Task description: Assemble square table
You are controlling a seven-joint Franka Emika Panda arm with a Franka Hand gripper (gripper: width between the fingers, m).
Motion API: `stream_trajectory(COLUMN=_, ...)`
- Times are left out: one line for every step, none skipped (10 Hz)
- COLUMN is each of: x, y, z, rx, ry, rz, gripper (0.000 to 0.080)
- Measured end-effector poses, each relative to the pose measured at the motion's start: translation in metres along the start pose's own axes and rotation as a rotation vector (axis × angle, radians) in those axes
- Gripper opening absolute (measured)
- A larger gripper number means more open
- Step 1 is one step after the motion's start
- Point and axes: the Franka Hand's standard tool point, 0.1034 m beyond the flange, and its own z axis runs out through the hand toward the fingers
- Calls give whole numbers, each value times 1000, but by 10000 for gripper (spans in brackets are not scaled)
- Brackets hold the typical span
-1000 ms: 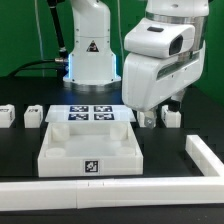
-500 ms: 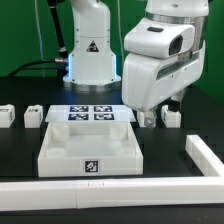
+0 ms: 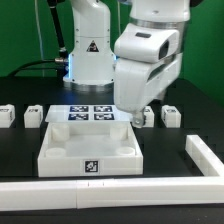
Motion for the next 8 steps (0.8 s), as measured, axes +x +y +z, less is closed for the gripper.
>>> stream_trajectory(x=-21, y=-10, z=7, rx=6, ry=-2, rz=-114, gripper=650)
stream_trajectory(x=-42, y=-16, z=14, rx=10, ry=1, rz=-212, gripper=650)
stream_trajectory(x=-62, y=-19, z=22, rx=22, ry=1, rz=-282, gripper=650)
stream_trajectory(x=-79, y=-17, z=25, rx=34, ry=3, rz=-389, gripper=650)
stream_trajectory(x=-98, y=-3, z=8, rx=13, ry=9, rz=-484, gripper=650)
stream_trajectory(x=-110, y=-4, z=12, rx=12, ry=14, rz=-504, gripper=650)
stream_trajectory(x=-117, y=-3, z=21, rx=23, ry=18, rz=-517, gripper=650)
stream_trajectory(x=-119, y=-7, z=38, rx=22, ry=27, rz=-508, gripper=650)
